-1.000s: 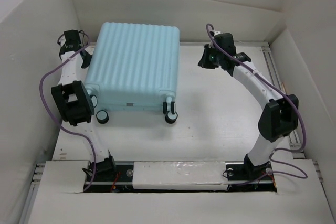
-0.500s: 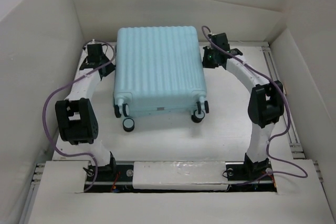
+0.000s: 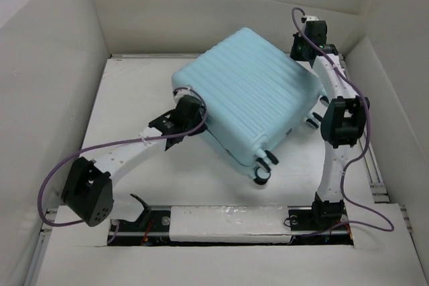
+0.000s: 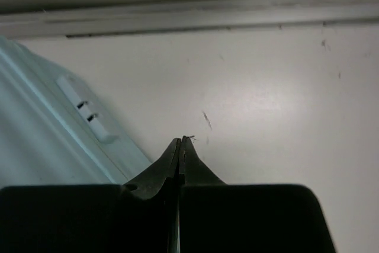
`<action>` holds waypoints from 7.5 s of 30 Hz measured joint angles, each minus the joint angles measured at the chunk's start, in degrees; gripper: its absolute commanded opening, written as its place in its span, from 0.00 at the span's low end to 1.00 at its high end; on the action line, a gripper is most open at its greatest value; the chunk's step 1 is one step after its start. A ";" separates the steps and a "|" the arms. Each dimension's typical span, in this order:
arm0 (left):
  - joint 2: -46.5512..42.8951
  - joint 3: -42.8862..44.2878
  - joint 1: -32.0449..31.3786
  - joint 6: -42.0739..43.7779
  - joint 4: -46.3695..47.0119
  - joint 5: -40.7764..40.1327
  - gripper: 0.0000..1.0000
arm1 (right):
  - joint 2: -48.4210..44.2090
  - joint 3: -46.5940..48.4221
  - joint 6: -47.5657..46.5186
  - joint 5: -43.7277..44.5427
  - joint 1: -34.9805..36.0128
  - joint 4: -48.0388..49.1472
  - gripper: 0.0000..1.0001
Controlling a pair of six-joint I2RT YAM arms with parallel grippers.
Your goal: Pack the luggage
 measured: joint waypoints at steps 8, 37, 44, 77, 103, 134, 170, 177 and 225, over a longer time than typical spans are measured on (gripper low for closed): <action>-7.28 4.94 -12.46 -5.42 -15.63 7.61 0.11 | 12.55 22.73 -1.25 -3.04 5.86 -3.06 0.00; 18.51 28.06 39.19 1.09 -3.43 28.04 0.31 | -62.10 -61.07 16.24 -5.05 -1.16 -2.97 0.00; 14.69 14.73 35.08 3.15 1.18 31.06 0.28 | -51.10 -57.48 17.42 -6.54 9.20 1.36 0.00; -7.87 33.46 15.63 4.59 -13.31 6.73 0.49 | -57.61 -36.85 20.63 1.49 -4.98 0.22 0.00; 15.34 8.33 28.39 4.37 7.96 28.96 0.38 | -23.06 -30.88 14.93 -2.16 0.83 1.05 0.00; -34.21 -4.87 32.54 7.80 -3.93 25.62 0.34 | -80.02 -74.53 17.05 -9.90 6.45 19.45 0.24; -50.42 -28.24 31.39 7.10 -9.16 48.76 0.08 | -74.75 -79.12 20.39 2.58 25.83 8.87 0.00; -42.71 -28.22 31.39 2.05 2.36 42.80 0.08 | -75.23 -79.08 19.61 3.13 31.08 9.51 0.00; 21.40 78.27 -0.85 24.11 -9.51 -9.16 0.15 | -83.30 -104.83 7.13 -14.51 16.63 46.40 0.46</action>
